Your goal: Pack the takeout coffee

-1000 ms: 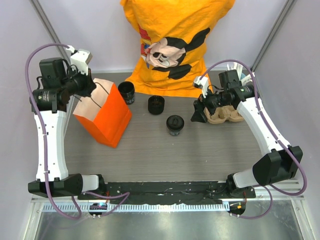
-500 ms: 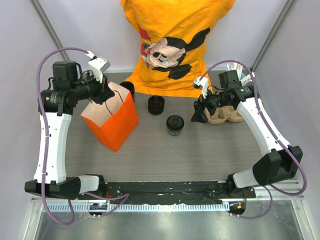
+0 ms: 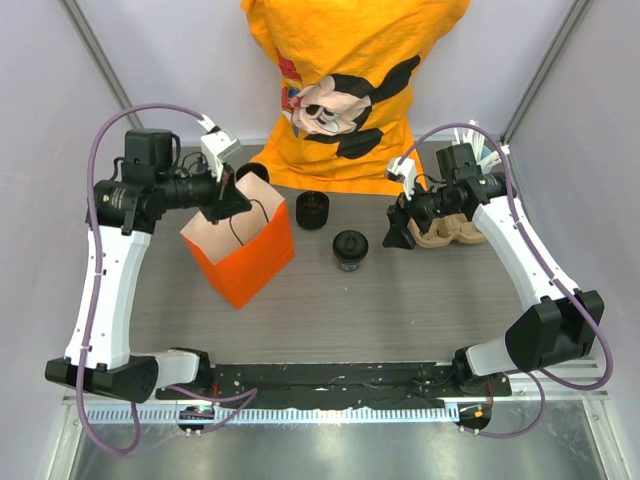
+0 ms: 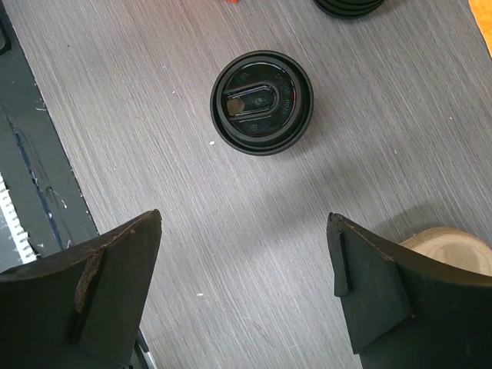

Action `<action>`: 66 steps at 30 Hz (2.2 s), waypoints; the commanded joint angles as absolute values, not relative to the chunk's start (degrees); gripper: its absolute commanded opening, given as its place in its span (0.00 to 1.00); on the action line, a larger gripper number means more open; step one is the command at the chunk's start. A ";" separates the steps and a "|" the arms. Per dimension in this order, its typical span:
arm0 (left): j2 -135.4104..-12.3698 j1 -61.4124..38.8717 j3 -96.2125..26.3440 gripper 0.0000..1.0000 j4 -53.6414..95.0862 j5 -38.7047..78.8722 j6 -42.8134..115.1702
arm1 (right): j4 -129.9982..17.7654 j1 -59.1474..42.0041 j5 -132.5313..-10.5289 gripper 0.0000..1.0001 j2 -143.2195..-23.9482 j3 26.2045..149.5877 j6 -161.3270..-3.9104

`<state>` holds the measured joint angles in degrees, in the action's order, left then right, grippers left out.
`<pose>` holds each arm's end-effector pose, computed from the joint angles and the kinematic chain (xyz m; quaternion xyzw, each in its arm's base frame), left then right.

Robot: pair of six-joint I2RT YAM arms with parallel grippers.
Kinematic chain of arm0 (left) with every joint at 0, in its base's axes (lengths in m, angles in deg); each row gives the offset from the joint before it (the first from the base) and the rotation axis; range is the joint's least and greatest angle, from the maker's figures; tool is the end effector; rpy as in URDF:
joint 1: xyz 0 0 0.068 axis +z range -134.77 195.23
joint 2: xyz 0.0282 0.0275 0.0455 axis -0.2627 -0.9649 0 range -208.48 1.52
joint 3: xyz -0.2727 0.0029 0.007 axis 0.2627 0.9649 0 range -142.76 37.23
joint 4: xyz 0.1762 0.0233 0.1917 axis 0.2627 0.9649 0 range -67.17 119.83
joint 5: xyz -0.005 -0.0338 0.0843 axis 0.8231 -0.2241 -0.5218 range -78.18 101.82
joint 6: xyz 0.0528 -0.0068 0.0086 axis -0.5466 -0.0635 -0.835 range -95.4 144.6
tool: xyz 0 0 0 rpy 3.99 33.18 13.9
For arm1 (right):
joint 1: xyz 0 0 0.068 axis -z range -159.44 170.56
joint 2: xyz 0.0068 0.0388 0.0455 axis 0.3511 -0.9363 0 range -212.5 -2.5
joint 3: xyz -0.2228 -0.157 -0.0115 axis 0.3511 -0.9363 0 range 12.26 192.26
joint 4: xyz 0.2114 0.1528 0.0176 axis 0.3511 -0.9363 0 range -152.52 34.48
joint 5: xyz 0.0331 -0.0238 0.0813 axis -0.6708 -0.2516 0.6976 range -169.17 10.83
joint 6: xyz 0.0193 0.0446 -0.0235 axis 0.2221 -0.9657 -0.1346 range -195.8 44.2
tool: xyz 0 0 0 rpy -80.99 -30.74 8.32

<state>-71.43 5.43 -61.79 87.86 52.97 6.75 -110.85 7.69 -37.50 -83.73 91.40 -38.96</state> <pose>0.2076 -0.0597 0.4640 0.3489 0.7842 -0.2880 0.4246 0.2685 0.0857 0.3406 -0.4676 0.7721 0.2795 0.3274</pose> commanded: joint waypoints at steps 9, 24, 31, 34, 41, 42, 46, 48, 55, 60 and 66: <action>-70.90 3.01 -64.63 0.01 92.52 62.44 1.31 | -109.57 8.08 -36.81 0.94 -81.78 91.19 -37.75; -71.17 1.96 -65.07 0.48 94.19 63.59 -0.98 | -107.64 8.07 -38.21 0.93 -82.66 89.43 -37.40; -71.00 3.53 -71.47 0.85 92.09 59.73 2.00 | -105.18 4.04 -41.81 0.93 -84.15 90.13 -37.05; -70.82 5.47 -73.94 1.00 90.51 56.40 4.29 | -104.65 2.10 -43.48 0.92 -85.47 90.74 -35.20; -68.89 8.81 -71.59 1.00 84.97 41.81 8.77 | -108.60 -0.89 -44.98 0.88 -92.06 97.07 -31.15; -68.62 9.07 -71.05 1.00 82.96 37.27 10.61 | -108.78 -1.15 -44.98 0.87 -92.76 98.38 -31.76; -67.13 11.62 -67.62 1.00 81.45 33.62 11.68 | -106.60 -2.12 -44.71 0.86 -94.26 99.98 -38.86; -66.60 11.98 -65.96 1.00 81.54 33.97 11.59 | -105.62 -2.65 -45.51 0.86 -93.91 99.19 -38.37; -66.16 13.91 -64.63 1.00 80.66 34.06 12.56 | -105.62 -7.92 -47.09 0.84 -92.94 94.35 -32.21; -66.07 14.96 -64.37 1.00 79.96 32.74 14.05 | -103.87 -8.53 -45.77 0.80 -95.31 93.47 -32.64; -65.72 16.79 -63.31 1.00 79.78 32.30 14.58 | -99.65 -9.41 -47.62 0.77 -96.63 92.15 -33.97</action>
